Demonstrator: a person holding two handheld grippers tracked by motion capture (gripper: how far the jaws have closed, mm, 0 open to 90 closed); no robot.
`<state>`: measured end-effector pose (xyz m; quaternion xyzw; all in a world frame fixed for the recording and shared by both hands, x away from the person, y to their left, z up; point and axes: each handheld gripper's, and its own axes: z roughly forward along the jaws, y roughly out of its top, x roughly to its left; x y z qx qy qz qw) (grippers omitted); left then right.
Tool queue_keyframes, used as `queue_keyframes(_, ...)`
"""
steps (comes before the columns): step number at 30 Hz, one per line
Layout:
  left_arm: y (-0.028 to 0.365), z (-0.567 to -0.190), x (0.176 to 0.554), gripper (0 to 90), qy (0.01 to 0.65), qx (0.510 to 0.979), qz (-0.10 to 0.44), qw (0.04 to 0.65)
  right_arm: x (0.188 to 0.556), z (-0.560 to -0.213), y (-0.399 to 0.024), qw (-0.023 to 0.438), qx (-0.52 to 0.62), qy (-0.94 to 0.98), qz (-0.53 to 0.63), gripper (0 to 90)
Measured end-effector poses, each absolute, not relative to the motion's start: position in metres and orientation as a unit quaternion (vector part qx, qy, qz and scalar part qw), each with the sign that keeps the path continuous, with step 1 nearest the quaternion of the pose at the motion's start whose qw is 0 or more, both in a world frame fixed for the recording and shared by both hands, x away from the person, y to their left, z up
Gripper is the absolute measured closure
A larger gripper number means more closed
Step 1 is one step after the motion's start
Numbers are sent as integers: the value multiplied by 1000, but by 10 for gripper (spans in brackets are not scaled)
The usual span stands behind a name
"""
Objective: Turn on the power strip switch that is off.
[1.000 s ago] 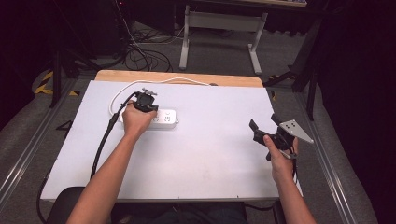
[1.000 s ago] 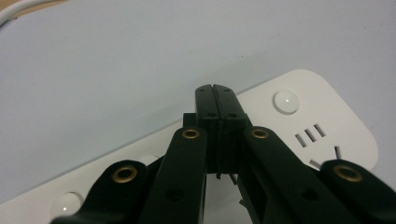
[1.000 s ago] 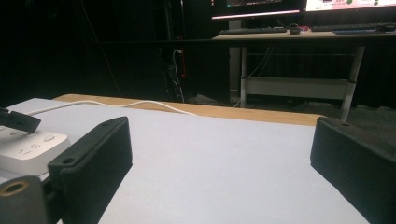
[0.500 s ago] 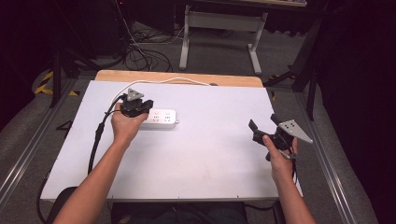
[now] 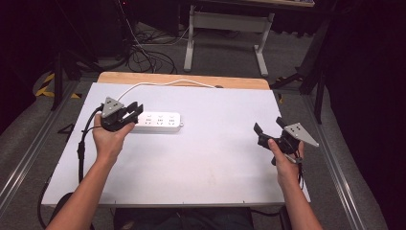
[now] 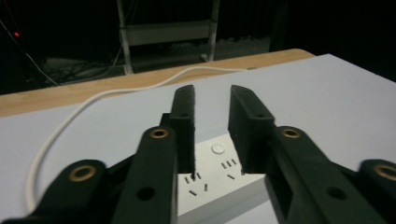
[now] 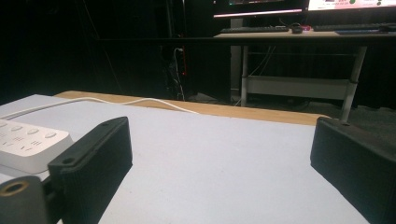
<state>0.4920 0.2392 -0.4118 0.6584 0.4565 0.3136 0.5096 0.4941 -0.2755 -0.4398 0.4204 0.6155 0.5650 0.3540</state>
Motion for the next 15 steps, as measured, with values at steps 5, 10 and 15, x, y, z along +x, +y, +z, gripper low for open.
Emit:
queue_keyframes(5, 252, -407, 470, 386, 484, 629, 340, 504, 494, -440, -276, 354, 420, 615, 565, 61)
queue_keyframes(10, 262, -407, 452, 266, 469, 634, 350, 506, 495, -440, -275, 354, 417, 616, 566, 61)
queue_keyframes(15, 271, -407, 441, 190, 472, 625, 360, 507, 495, -439, -274, 353, 417, 617, 567, 61)
